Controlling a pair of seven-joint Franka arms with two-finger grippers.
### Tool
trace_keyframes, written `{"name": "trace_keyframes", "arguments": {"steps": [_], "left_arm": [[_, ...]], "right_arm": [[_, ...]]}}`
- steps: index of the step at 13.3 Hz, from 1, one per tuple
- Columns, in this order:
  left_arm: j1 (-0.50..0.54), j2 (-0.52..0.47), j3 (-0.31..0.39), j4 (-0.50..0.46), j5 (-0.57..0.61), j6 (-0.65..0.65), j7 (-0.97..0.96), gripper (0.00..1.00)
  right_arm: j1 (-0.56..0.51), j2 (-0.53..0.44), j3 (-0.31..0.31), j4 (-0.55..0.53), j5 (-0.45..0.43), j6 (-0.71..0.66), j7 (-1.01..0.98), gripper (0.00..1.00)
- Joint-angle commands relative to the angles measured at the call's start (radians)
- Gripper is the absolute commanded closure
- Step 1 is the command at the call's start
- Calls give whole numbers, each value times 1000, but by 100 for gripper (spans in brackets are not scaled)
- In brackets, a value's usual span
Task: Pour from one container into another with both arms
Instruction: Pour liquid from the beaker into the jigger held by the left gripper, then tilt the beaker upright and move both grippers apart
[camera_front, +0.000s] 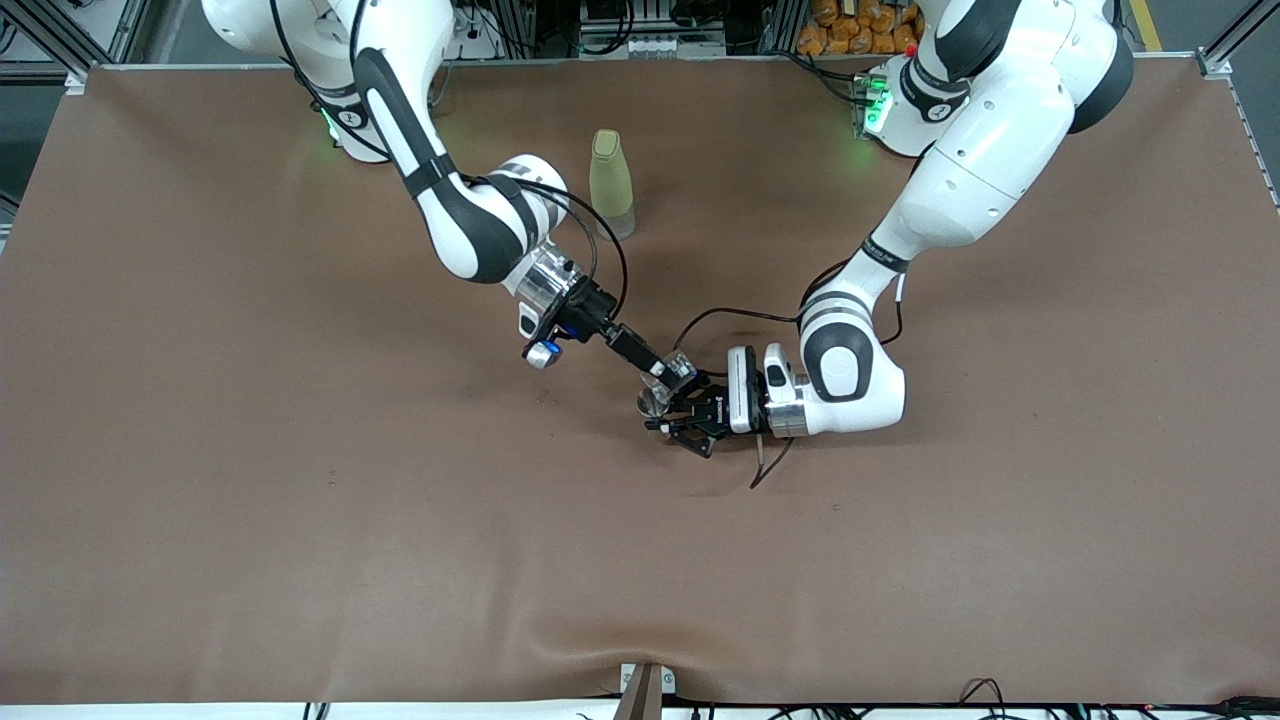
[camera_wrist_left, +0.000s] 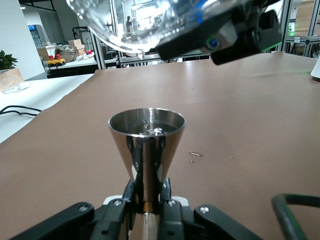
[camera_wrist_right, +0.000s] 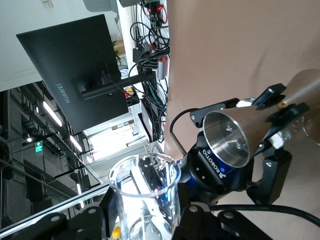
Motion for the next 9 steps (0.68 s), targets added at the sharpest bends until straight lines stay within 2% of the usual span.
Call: {"name": "trace_keyframes", "arguments": {"steps": [1,3,5,7,9], "left_arm": [[0,-6,2,2,-38,11,17,100],[5,-8,2,2,-38,11,17,100],[15,-12,2,1,-38,11,14,100],[37,-20,2,-1,-38,8,-14,100],[73,-35,1,-21,-27,-1,-23,100]], "right_arm": [[18,-18,-14,7,128,22,-118,100],[15,-26,-18,15,6,71,-114,100],[0,-43,-19,16,-168,140,-109,100],[-14,-43,-28,-2,-330,140,-141,100],[-49,-44,-28,-5,-441,137,-155,100]]}}
